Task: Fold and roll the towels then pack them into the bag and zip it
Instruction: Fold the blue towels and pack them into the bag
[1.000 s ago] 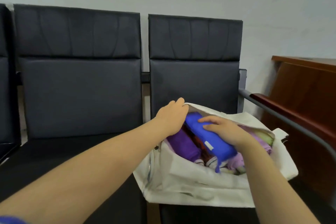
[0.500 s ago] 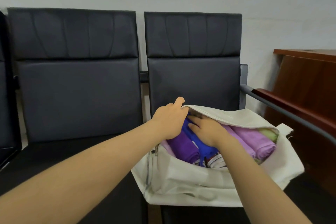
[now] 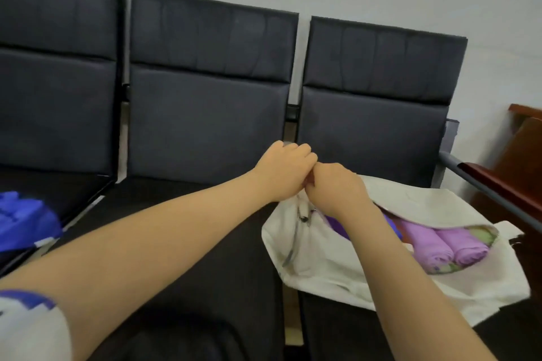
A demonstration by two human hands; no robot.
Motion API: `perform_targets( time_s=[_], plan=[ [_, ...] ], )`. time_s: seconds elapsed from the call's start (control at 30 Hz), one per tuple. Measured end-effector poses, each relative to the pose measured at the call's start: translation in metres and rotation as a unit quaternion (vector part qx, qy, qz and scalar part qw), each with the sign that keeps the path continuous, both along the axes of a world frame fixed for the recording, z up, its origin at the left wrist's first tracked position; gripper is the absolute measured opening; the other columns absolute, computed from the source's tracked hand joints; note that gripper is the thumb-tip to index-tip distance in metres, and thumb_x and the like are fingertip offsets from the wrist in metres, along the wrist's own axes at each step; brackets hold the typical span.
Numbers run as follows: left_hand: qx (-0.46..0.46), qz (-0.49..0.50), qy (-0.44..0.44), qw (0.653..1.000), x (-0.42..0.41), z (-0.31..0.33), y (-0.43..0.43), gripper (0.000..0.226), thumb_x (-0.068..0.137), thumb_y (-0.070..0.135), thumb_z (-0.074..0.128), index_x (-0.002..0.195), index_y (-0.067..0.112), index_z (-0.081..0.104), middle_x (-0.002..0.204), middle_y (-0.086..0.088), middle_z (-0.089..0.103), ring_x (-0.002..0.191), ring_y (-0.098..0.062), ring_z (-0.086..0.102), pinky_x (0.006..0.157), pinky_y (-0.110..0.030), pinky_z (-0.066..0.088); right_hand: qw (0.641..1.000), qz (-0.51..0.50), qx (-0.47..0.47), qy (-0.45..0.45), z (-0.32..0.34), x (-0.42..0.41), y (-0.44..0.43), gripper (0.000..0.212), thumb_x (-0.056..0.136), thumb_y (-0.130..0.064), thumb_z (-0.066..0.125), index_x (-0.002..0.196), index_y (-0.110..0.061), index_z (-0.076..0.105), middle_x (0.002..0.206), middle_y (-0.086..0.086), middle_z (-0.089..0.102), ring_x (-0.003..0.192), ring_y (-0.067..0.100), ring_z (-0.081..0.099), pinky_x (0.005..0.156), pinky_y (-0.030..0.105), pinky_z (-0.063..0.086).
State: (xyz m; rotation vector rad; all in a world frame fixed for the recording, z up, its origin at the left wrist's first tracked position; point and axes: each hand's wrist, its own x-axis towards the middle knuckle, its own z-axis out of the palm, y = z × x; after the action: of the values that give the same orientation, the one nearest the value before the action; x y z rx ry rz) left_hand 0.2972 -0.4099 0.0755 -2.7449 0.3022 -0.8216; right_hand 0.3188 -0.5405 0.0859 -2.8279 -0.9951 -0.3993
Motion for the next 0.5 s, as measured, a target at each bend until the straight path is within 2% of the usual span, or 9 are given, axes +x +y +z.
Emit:
perform_targets(
  time_s=[0.07,0.13,0.23,0.3,0.4,0.5],
  plan=[
    [0.006,0.054,0.016,0.998,-0.028,-0.004,0.032,0.010,0.091,0.023,0.053,0.095,0.015,0.056,0.093,-0.003,0.058,0.078,-0.023,0.059,0.060,-0.033,0.028,0.999,0.048,0.000,0.013,0.000,-0.018,0.033,0.011,0.097,-0.023,0.042,0.087,-0.019,0.044,0.082,-0.001,0.050,0.069,0.018,0.048,0.049,0.026,0.027],
    [-0.002,0.137,0.055,0.989,-0.057,-0.014,0.068,0.017,0.097,0.030,0.044,0.101,0.017,0.053,0.101,0.000,0.058,0.086,-0.021,0.060,0.064,-0.032,0.031,0.995,0.097,-0.010,0.022,-0.010,-0.035,0.073,0.008,0.096,-0.023,0.044,0.089,-0.020,0.043,0.086,-0.002,0.050,0.072,0.019,0.048,0.055,0.029,0.033],
    [-0.048,0.227,0.082,0.969,-0.109,-0.034,0.124,0.013,0.096,0.026,0.046,0.100,0.016,0.054,0.103,0.000,0.060,0.087,-0.020,0.061,0.064,-0.030,0.032,0.984,0.169,-0.018,0.061,-0.035,-0.067,0.144,0.005,0.095,-0.023,0.045,0.094,-0.018,0.047,0.091,0.000,0.053,0.076,0.022,0.050,0.062,0.031,0.037],
    [-0.090,0.283,0.114,0.948,-0.145,-0.050,0.162,0.010,0.093,0.018,0.049,0.102,0.014,0.053,0.106,-0.002,0.059,0.088,-0.022,0.061,0.065,-0.031,0.034,0.973,0.209,-0.023,0.093,-0.054,-0.095,0.194,0.007,0.095,-0.023,0.045,0.096,-0.017,0.049,0.091,0.000,0.054,0.077,0.023,0.052,0.062,0.033,0.039],
    [-0.130,0.365,0.171,0.906,-0.195,-0.077,0.220,0.023,0.091,0.010,0.052,0.114,0.012,0.052,0.116,-0.004,0.056,0.100,-0.024,0.061,0.071,-0.032,0.039,0.955,0.259,-0.044,0.135,-0.087,-0.136,0.266,0.018,0.097,-0.026,0.043,0.108,-0.014,0.052,0.102,0.003,0.055,0.084,0.024,0.054,0.067,0.035,0.041],
    [-0.173,0.425,0.185,0.869,-0.241,-0.110,0.276,0.030,0.093,0.014,0.050,0.124,0.012,0.049,0.121,-0.006,0.055,0.107,-0.026,0.059,0.072,-0.034,0.041,0.935,0.301,-0.069,0.176,-0.120,-0.173,0.326,0.028,0.096,-0.023,0.045,0.121,-0.013,0.051,0.115,0.007,0.055,0.102,0.029,0.057,0.077,0.040,0.047]
  ],
)
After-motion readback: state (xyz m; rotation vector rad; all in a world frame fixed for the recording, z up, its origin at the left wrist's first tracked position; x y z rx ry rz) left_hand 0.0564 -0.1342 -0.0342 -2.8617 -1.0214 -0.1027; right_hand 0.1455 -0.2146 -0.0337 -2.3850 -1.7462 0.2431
